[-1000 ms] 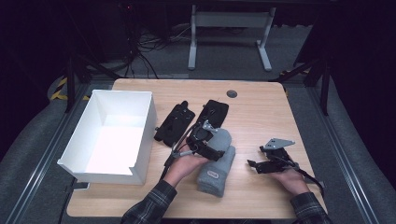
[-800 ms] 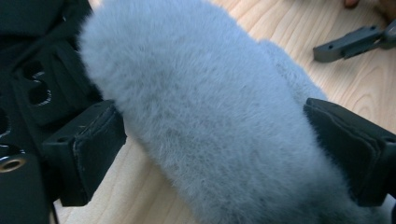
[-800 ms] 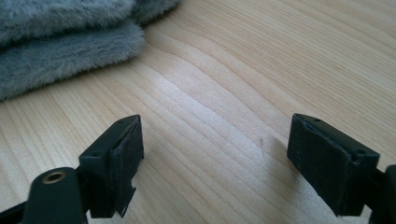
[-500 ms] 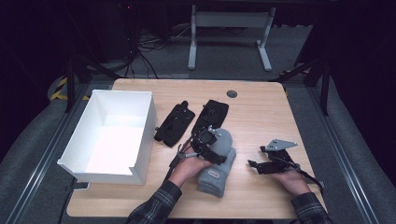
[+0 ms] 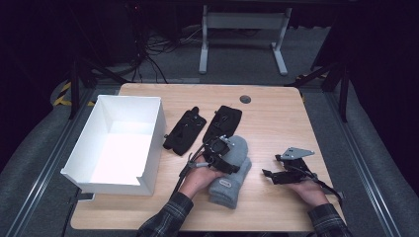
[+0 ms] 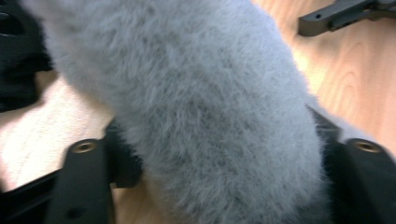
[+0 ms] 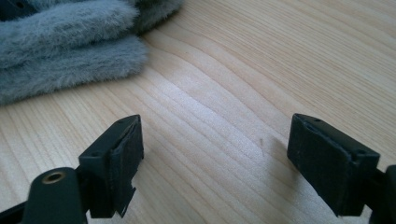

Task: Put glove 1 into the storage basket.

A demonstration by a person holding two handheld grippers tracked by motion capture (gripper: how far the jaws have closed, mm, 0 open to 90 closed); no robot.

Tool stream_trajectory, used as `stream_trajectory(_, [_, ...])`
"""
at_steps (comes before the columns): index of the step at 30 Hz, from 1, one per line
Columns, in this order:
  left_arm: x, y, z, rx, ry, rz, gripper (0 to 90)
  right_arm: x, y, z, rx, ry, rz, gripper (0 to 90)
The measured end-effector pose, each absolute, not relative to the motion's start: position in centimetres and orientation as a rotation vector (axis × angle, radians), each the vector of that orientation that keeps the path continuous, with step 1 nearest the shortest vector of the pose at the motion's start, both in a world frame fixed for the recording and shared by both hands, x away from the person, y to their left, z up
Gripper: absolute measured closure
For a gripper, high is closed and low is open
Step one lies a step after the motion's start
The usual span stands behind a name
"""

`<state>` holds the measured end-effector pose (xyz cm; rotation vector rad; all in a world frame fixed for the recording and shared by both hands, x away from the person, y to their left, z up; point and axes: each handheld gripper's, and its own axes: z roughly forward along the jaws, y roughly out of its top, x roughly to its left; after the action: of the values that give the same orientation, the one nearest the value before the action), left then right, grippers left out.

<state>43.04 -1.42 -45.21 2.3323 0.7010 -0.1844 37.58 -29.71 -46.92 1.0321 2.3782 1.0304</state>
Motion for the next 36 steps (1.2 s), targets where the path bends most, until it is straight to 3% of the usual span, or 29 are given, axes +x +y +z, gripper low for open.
stream_trajectory(7, [43.0,-1.7,-45.1,2.336,0.65,-0.27,61.8,37.6,-29.7,-46.9,1.033,2.378,1.031,18.8])
stream_trajectory(12, [42.8,-1.8,-44.6,2.348,0.626,-0.261,67.4,37.6,-29.7,-46.9,1.033,2.379,1.03,18.8])
stream_trajectory(23, [42.6,-1.1,-42.3,2.351,0.618,-0.215,69.6,37.6,-29.7,-46.9,1.034,2.378,1.031,18.8])
stream_trajectory(36, [42.0,0.5,-37.0,2.311,0.586,-0.141,70.0,37.6,-29.7,-46.9,1.035,2.378,1.03,18.7])
